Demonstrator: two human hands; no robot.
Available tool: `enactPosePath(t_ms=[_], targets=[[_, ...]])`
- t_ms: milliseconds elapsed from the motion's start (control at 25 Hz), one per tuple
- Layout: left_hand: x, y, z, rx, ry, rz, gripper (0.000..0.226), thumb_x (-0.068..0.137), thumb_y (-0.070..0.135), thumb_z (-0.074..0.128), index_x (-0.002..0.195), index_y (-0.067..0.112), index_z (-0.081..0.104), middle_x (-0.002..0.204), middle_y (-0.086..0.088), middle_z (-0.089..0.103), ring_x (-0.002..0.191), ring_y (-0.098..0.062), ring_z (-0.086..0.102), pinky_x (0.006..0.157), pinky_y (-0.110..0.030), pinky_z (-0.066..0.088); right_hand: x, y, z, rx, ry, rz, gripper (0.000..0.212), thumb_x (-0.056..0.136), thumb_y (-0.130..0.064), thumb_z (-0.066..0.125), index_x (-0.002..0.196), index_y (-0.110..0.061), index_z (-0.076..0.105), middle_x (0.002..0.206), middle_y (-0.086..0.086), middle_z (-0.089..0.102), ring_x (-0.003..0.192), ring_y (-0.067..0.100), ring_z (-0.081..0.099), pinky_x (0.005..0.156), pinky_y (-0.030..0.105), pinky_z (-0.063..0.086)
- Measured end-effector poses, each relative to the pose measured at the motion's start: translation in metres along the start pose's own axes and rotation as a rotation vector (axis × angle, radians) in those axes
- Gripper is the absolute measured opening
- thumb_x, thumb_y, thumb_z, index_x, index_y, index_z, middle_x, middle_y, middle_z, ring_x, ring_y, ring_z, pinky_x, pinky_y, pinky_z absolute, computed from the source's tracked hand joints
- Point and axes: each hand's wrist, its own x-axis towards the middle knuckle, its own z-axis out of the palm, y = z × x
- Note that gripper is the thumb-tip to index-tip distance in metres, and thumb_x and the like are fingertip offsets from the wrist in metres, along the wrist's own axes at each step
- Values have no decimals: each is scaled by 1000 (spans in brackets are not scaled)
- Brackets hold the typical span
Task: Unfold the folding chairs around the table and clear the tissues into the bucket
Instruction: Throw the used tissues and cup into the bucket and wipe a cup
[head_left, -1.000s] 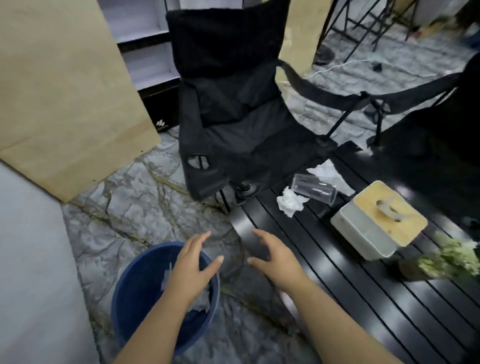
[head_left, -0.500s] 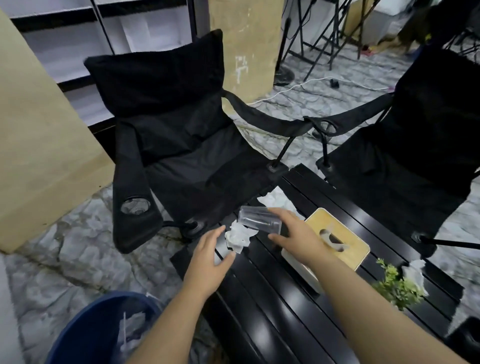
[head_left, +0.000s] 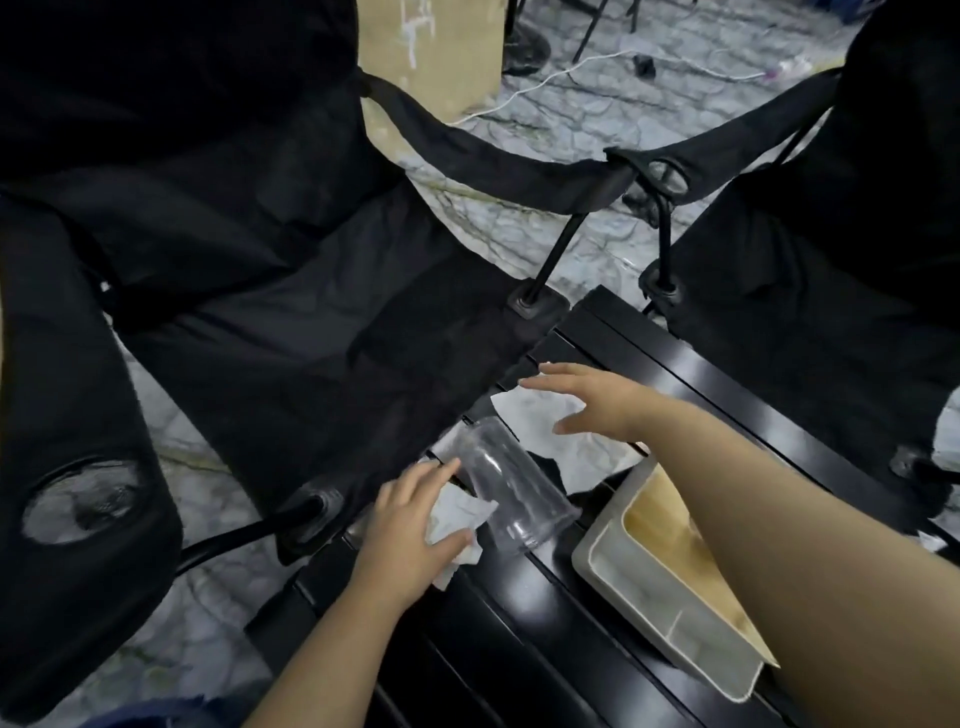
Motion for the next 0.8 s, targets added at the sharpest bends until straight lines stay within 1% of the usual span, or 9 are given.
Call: enactPosePath(t_ms=[80, 160, 200, 320, 400, 440, 600, 720, 800], targets=[[1, -7, 5, 15, 10, 11, 67, 75, 36, 68, 135, 39, 37, 126, 28, 29, 115, 2, 21, 103, -24, 28, 8, 8, 3, -45, -10, 26, 70, 84, 0, 61, 135, -44, 43, 155, -9, 23, 140, 14, 28, 109, 29, 32], [1, -14, 11, 67, 22, 39, 56, 76, 30, 67, 129, 33, 49, 121, 25, 38, 111, 2, 24, 103, -25, 32, 11, 10, 8, -233, -94, 56, 69, 84, -4, 62, 136, -45, 41, 155, -10, 21, 141, 20, 22, 115, 36, 28], [1, -18, 14, 69, 29, 44, 48, 78, 25, 67, 124, 31, 55, 116, 24, 41, 107, 3, 26, 99, -21, 33, 13, 10, 10, -313, -121, 62, 67, 85, -7, 62, 136, -44, 41, 154, -10, 21, 138, 22, 22, 115, 36, 27], [2, -22, 15, -12, 54, 11, 22, 81, 14, 66, 99, 26, 67, 97, 27, 47, 96, 4, 39, 81, -5, 31, 17, 8, 17, -250, -51, 39, 49, 85, 1, 58, 127, -25, 58, 134, 5, 41, 122, 29, 42, 100, 34, 37], [0, -22, 8, -70, 96, -31, 19, 81, 9, 64, 89, 26, 67, 92, 23, 51, 94, 0, 49, 75, -5, 33, 13, 4, 15, -209, 73, -4, 35, 82, 8, 51, 106, -12, 68, 103, 8, 48, 98, 32, 55, 84, 37, 44], [-2, -21, 2, -91, 115, -58, 21, 82, 8, 63, 86, 28, 66, 92, 21, 53, 92, -2, 51, 73, -7, 34, 10, 1, 12, -187, 139, -20, 30, 80, 9, 50, 96, -9, 69, 92, 4, 47, 87, 29, 56, 79, 37, 45], [-28, -4, -34, -128, 202, -112, 30, 83, 11, 61, 76, 40, 58, 92, 15, 55, 88, -6, 54, 69, -14, 38, -30, -29, -16, -128, 343, -76, 17, 81, 3, 56, 88, -6, 68, 80, -7, 47, 76, 14, 49, 64, 21, 38], [-70, 22, -63, -174, 285, -123, 30, 82, 9, 61, 73, 38, 58, 91, 11, 57, 86, -6, 55, 69, -17, 40, -82, -65, -27, -105, 431, -133, 13, 80, 0, 60, 85, -8, 68, 80, -4, 49, 71, 12, 48, 59, 12, 34], [-104, 34, -77, -209, 333, -154, 29, 83, 9, 60, 71, 36, 58, 89, 11, 56, 83, -7, 56, 66, -21, 43, -117, -91, -18, -52, 432, -173, 12, 79, 0, 61, 84, -8, 69, 76, -5, 49, 68, 4, 47, 61, 6, 37]])
